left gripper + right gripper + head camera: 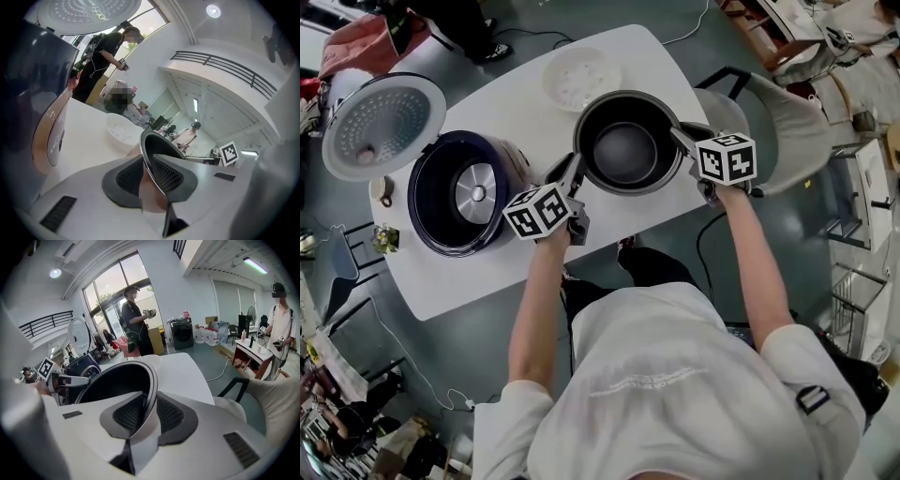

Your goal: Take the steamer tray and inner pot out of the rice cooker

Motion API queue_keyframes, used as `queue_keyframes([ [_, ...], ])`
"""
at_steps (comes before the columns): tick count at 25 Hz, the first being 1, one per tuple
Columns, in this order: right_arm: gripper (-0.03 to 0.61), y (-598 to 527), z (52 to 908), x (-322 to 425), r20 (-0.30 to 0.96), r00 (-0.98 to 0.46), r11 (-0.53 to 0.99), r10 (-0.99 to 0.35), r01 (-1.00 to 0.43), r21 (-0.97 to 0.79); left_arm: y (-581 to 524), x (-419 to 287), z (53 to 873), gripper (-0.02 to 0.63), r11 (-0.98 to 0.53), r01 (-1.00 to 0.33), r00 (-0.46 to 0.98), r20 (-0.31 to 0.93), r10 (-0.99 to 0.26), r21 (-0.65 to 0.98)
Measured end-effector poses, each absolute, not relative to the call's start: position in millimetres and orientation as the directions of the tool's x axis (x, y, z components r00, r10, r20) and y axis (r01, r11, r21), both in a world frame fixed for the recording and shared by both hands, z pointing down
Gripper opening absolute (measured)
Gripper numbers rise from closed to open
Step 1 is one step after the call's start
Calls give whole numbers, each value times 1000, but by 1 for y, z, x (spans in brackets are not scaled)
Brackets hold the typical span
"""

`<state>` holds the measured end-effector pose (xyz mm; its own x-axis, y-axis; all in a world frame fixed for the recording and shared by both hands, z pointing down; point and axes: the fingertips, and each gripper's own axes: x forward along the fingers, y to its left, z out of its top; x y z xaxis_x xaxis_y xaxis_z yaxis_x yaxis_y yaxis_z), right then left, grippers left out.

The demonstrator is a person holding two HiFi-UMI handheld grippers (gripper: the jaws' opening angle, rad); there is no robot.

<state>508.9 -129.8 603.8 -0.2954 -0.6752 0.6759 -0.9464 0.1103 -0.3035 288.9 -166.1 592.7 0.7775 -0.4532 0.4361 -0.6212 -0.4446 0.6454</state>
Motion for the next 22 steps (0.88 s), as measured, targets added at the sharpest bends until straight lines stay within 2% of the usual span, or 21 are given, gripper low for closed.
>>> queue_keyframes([
  [11,107,-151,605,510,675,-284,107,-681,-950,-292,-182,291,592,72,-454,-649,753,430,-499,611],
  [14,132,-153,605,511,679,-266,89,-684,-954,-285,-182,290,592,75,-464,-652,752,435,-495,600],
  [15,146,-152,604,512,685,-251,83,-684,-960,-268,-181,290,592,82,-471,-656,750,443,-491,590],
  [18,180,-147,599,519,694,-200,55,-692,-973,-226,-173,289,588,157,-500,-658,752,455,-477,563],
  [22,187,-134,577,526,660,-143,-29,-738,-970,-242,-154,285,577,163,-561,-650,760,452,-467,513],
])
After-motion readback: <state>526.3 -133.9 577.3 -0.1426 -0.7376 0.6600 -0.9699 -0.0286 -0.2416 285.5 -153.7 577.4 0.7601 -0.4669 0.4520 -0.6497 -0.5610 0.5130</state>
